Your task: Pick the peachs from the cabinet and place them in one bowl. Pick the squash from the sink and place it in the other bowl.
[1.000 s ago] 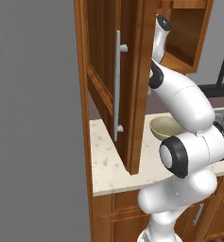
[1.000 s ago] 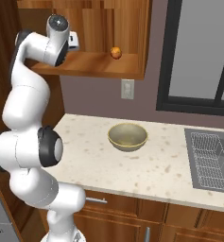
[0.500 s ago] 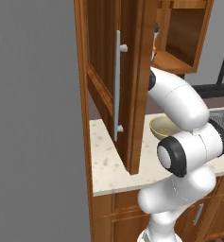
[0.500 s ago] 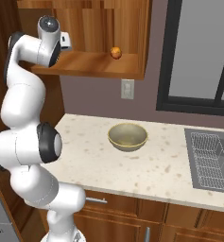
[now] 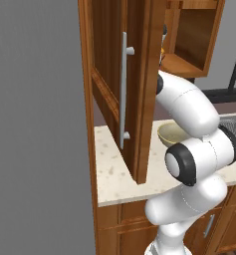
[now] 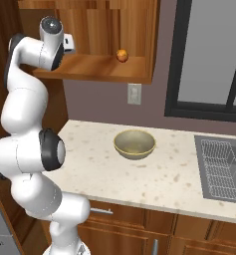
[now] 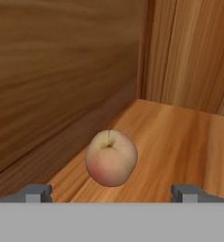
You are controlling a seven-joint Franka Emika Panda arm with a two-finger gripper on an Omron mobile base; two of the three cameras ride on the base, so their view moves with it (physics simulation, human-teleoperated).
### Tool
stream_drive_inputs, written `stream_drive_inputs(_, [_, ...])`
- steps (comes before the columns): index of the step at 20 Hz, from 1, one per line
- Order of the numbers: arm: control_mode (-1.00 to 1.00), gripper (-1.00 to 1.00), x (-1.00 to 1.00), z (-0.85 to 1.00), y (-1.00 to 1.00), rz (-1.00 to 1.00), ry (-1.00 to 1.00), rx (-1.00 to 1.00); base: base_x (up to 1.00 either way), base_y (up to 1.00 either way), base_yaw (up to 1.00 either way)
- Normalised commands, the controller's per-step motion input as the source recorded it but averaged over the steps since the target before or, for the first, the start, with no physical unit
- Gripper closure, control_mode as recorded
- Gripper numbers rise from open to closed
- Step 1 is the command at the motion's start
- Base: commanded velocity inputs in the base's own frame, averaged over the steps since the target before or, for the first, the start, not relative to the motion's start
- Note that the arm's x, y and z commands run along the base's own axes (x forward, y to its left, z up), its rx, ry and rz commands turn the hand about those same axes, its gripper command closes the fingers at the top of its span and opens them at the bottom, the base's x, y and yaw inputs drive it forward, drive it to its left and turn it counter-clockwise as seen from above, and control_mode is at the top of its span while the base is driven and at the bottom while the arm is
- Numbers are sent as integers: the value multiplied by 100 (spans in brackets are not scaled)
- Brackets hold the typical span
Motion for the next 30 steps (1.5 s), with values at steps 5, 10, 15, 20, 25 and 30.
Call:
stream_drive_inputs(5, [-100,-100,12,-17,0,0,0,0,0,0,0])
stream_drive_inputs(10, [-100,-100,16,-3,0,0,0,0,0,0,0])
stream_drive_inputs(15, [-100,-100,22,0,0,0,0,0,0,0,0])
stream_drive_inputs(20, [-100,-100,8,0,1,0,1,0,0,0,0])
stream_drive_inputs(25, [-100,-100,0,0,5,2,1,0,0,0,0])
stream_drive_inputs(30, [-100,-100,11,-2,4,1,0,0,0,0,0])
